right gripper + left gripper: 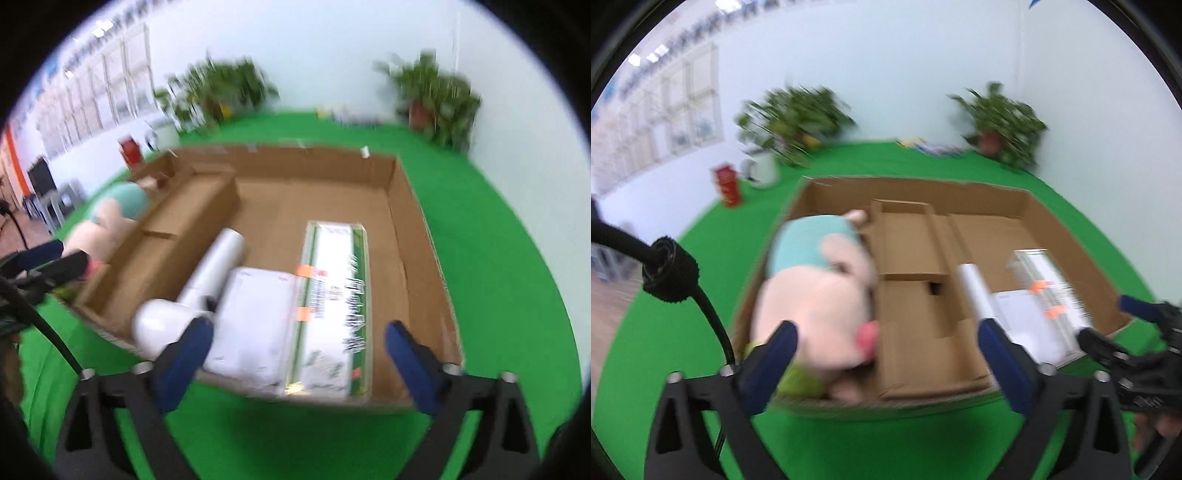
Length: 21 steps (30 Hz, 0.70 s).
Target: Organize objects
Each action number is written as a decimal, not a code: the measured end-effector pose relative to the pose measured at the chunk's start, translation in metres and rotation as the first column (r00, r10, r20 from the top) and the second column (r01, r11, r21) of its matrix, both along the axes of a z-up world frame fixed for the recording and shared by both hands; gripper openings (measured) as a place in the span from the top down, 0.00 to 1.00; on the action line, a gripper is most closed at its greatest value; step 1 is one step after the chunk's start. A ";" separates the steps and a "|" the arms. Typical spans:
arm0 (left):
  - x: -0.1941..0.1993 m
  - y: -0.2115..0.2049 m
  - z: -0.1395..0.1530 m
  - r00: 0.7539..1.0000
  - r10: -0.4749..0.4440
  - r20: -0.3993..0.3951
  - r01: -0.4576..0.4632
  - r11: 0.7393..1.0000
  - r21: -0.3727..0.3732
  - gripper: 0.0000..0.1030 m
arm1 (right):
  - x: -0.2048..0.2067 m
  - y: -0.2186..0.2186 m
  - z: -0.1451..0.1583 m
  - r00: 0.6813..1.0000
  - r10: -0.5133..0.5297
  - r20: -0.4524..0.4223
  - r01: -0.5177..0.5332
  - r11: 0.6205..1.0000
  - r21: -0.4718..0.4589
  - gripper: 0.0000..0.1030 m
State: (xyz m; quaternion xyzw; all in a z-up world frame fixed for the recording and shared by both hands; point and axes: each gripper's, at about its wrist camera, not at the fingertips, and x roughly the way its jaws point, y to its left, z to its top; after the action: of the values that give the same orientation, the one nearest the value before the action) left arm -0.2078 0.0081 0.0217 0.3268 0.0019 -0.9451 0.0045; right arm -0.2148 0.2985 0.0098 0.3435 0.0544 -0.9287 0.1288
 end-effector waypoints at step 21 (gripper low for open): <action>0.040 -0.003 -0.036 0.991 0.039 -0.127 -0.048 0.997 -0.067 0.00 | 0.025 -0.019 -0.031 0.971 -0.128 -0.202 0.129 0.992 -0.009 0.01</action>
State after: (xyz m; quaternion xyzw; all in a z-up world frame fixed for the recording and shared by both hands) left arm -0.1682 0.0055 -0.0140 0.2660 -0.0239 -0.9630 0.0363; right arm -0.1901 0.2791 -0.0209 0.2504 0.0470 -0.9651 0.0615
